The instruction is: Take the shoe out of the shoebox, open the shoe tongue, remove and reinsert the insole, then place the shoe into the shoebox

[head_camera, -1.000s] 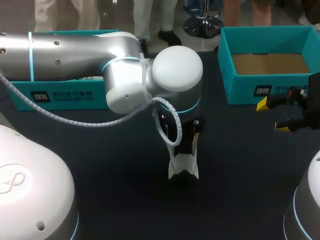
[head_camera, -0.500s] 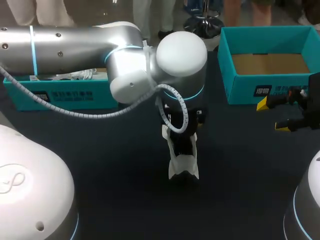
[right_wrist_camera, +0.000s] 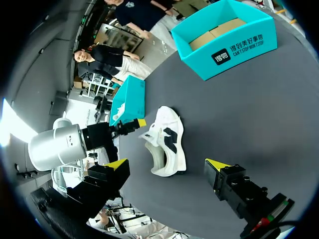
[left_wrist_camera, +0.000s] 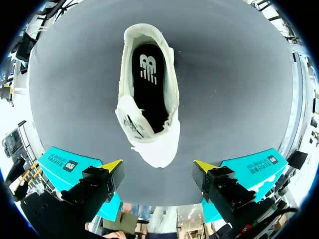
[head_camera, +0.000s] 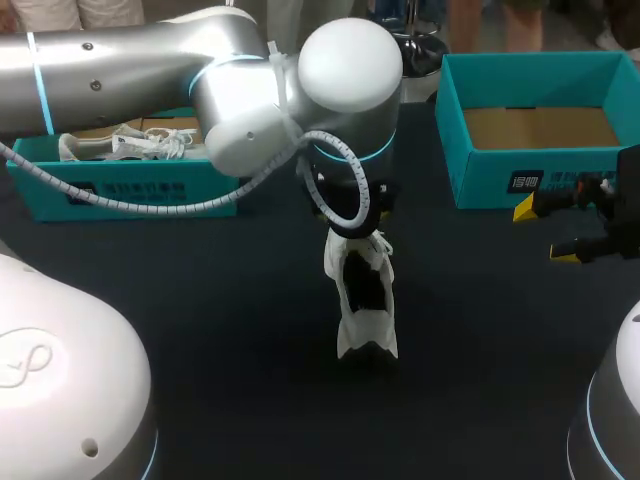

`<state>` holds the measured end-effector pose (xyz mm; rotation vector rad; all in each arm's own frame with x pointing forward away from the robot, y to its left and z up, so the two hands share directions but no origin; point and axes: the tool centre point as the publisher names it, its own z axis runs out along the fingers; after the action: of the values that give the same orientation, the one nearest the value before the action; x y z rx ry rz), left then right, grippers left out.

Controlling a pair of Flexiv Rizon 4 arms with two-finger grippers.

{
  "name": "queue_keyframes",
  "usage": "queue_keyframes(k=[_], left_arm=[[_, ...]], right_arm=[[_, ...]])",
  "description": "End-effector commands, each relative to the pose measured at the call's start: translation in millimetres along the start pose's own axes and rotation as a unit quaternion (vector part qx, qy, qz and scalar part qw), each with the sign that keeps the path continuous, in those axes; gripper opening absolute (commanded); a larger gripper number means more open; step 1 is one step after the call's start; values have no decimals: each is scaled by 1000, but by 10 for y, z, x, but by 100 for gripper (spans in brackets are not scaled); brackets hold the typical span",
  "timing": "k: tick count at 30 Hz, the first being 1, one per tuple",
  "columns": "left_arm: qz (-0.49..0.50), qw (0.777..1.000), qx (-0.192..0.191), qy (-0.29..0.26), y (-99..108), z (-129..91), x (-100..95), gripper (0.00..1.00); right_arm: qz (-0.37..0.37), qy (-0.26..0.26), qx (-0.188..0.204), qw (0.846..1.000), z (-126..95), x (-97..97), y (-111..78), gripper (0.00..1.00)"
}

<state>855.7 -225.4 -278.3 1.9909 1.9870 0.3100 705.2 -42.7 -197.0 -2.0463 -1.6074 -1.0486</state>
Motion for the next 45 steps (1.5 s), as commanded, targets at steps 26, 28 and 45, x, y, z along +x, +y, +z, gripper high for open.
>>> queue_keyframes(k=[26, 28, 45], left_arm=[[38, 998, 45, 0, -115, 20, 53, 0], [38, 998, 49, 1, -150, 34, 62, 0], [46, 994, 95, 5, -478, 184, 110, 0]], right_arm=[[0, -1, 0, 1000, -1, 0, -9, 100], [0, -1, 0, 1000, -1, 0, -9, 100], [0, -1, 0, 1000, -1, 0, -9, 100]])
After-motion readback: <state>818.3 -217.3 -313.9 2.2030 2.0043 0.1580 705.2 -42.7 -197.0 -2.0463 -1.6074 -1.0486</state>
